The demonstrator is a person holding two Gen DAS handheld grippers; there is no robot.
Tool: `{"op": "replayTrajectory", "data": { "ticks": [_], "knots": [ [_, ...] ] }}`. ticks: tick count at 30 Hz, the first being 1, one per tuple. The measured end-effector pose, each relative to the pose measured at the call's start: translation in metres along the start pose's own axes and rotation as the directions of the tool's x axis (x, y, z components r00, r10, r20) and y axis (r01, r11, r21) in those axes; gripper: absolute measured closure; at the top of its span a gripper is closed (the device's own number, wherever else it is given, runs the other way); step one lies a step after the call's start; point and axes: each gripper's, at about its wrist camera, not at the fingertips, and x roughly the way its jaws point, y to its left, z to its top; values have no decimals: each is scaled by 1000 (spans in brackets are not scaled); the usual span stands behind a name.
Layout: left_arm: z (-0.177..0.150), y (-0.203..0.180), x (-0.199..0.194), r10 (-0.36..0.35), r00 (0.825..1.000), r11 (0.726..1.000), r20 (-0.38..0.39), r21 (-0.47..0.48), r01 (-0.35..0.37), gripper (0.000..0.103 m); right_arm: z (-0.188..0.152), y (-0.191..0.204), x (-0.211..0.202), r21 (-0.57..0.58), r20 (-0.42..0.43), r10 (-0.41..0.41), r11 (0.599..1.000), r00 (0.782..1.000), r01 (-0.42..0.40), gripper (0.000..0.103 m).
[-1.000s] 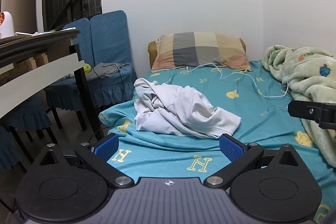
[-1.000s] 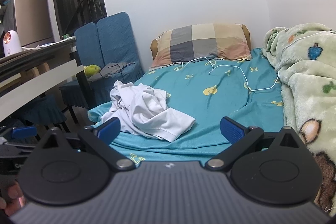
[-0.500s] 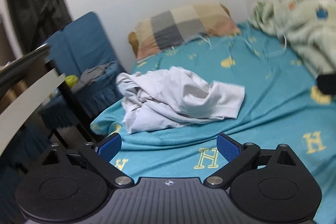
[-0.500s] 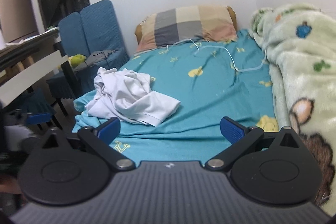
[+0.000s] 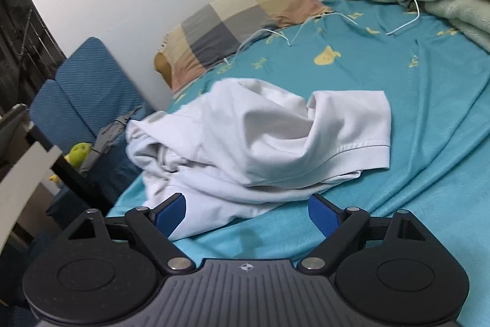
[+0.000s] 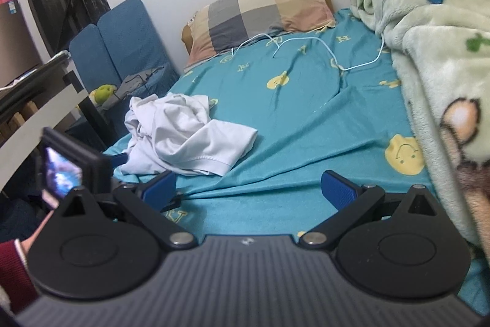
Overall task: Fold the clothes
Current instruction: 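Grasp the white T-shirt edge with the left gripper while the right gripper grasps another edge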
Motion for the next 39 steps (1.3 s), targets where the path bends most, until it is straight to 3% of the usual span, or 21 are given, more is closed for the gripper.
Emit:
{"op": "replayTrajectory", "data": {
  "ticks": [2, 6, 7, 10, 15, 21, 26, 31, 39],
  "knots": [
    [3, 5, 9, -24, 1000, 998, 14, -54, 24, 43, -1, 1, 8, -8, -5, 1, 1000, 1000, -1, 0],
    [11, 9, 19, -91, 995, 990, 46, -108, 95, 67, -5, 3, 21, -18, -26, -1, 1000, 1000, 1, 0],
    [13, 10, 20, -103, 993, 987, 50, -118, 108, 80, -5, 3, 23, -19, -28, -3, 1000, 1000, 3, 0],
    [19, 19, 13, -136, 987, 972, 85, -183, 149, 93, -7, 2, 26, -21, -26, -13, 1000, 1000, 12, 0],
    [37, 39, -31, -183, 963, 939, 199, -254, 231, 96, -6, 2, 23, -34, 5, -17, 999, 1000, 18, 0],
    [42, 52, -105, -262, 923, 891, 283, -295, 344, 96, -3, 4, 15, -51, 42, 3, 999, 999, -1, 0],
    [34, 58, -169, -310, 895, 849, 322, -330, 413, 97, -5, 12, 4, -51, 31, 102, 994, 994, -100, 0],
    [15, 68, -194, -328, 888, 804, 323, -398, 442, 96, -14, 23, -1, -34, -16, 225, 974, 974, -226, 0],
    [9, 74, -185, -346, 887, 786, 305, -422, 451, 96, -14, 18, 21, 63, -38, 185, 981, 982, -183, 1]
  ]
}}
